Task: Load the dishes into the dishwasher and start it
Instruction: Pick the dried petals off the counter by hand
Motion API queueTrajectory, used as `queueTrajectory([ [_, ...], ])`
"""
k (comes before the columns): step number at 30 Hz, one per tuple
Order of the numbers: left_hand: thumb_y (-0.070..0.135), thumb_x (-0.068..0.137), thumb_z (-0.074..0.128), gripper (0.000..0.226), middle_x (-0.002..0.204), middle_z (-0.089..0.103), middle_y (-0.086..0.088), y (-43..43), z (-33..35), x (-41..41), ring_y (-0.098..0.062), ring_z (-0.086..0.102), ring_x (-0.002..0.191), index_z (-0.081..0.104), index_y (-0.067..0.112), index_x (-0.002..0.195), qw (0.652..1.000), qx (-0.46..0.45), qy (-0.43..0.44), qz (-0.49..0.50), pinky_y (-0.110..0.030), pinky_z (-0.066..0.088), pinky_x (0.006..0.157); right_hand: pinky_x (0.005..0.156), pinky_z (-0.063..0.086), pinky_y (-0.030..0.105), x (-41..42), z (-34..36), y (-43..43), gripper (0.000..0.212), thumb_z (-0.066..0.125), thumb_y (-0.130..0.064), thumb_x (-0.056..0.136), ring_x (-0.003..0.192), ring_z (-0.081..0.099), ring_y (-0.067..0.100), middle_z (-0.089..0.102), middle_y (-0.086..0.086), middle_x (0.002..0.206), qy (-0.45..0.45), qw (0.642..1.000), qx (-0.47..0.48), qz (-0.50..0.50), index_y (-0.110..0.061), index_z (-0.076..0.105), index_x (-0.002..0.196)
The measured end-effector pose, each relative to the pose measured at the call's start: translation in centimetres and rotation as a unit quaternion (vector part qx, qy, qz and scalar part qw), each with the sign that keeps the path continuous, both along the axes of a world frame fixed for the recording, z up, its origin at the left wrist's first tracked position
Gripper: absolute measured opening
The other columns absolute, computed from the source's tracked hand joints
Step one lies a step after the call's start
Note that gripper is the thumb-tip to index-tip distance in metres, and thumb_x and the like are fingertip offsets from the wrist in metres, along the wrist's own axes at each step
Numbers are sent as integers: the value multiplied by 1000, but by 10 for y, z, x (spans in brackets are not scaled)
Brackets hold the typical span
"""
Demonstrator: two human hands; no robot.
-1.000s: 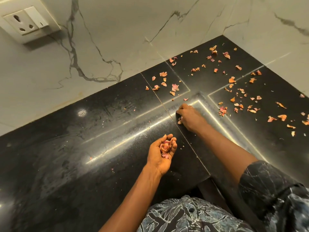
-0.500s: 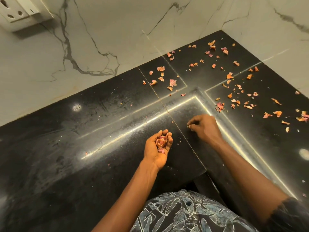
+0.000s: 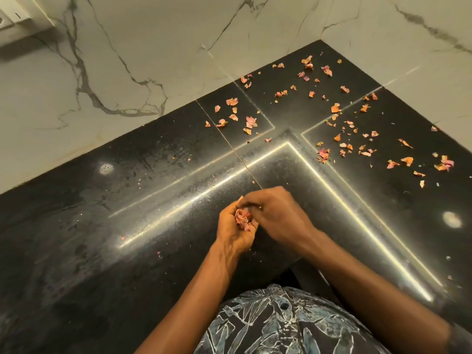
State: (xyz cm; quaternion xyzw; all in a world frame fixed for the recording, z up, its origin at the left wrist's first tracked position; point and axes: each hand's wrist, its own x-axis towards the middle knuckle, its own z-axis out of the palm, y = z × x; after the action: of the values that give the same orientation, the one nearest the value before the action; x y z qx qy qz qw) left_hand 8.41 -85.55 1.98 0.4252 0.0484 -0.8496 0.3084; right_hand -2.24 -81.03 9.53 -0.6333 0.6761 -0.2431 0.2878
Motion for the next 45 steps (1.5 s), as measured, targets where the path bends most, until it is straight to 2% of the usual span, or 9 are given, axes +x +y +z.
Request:
queueTrajectory([
  [4,11,97,52,23,81,71,-16,1,6,8,-20,70,65,68,-4,91,1000,9,-4,15,-26,61,61,72,55,22,-51,-10,-14,15,74,-9,87,75,68,4,73,-11,81,-88,988,-19,-121,-23,77,91],
  [8,11,98,52,24,83,69,-17,-3,10,13,-21,70,63,68,-5,91,999,11,8,41,-26,60,58,78,54,34,-108,-65,-23,12,66,-10,91,87,68,31,72,8,95,93,966,97,-219,-14,74,98],
  [13,12,98,51,24,85,69,-17,-5,12,16,-20,69,66,68,-4,92,998,-10,10,53,-25,60,60,73,52,42,-62,-79,0,14,56,-4,89,95,57,35,57,12,100,244,966,48,-72,-7,67,98],
  [17,11,98,51,24,89,67,-17,-7,12,18,-20,69,68,68,-4,94,997,-14,11,70,-25,60,59,75,54,42,-26,-69,-2,15,57,-9,93,93,62,31,62,9,99,194,980,37,19,-11,70,101],
  [20,12,98,51,23,89,68,-16,-7,13,20,-20,69,69,68,-4,95,997,-13,15,74,-25,60,61,80,56,45,-44,-68,-36,17,57,-13,95,92,65,28,69,7,100,116,992,31,-32,-16,72,103],
  [24,12,98,52,23,89,68,-16,-5,14,25,-19,69,71,68,-4,96,996,-14,13,82,-25,60,62,91,51,46,-55,-71,-63,26,57,-9,95,107,58,31,62,10,114,181,983,28,34,-10,69,118],
  [30,12,98,51,23,90,67,-16,-10,11,27,-20,69,69,67,-4,97,996,-15,17,90,-24,59,60,83,53,43,-46,-76,-17,25,58,-12,95,104,57,26,58,6,115,243,957,1,160,-13,70,118],
  [38,12,98,52,23,91,67,-16,-6,8,19,-19,69,71,68,-4,96,997,-15,11,76,-25,60,62,79,53,43,-22,-71,28,15,57,-16,95,98,60,29,60,7,105,243,960,52,131,-14,67,106],
  [45,9,99,49,24,90,65,-15,-25,10,21,-21,67,74,67,-4,92,994,-11,14,109,-26,60,58,68,56,30,-77,-64,9,20,73,-10,72,67,68,15,70,-7,67,-1,972,80,-220,-29,68,68],
])
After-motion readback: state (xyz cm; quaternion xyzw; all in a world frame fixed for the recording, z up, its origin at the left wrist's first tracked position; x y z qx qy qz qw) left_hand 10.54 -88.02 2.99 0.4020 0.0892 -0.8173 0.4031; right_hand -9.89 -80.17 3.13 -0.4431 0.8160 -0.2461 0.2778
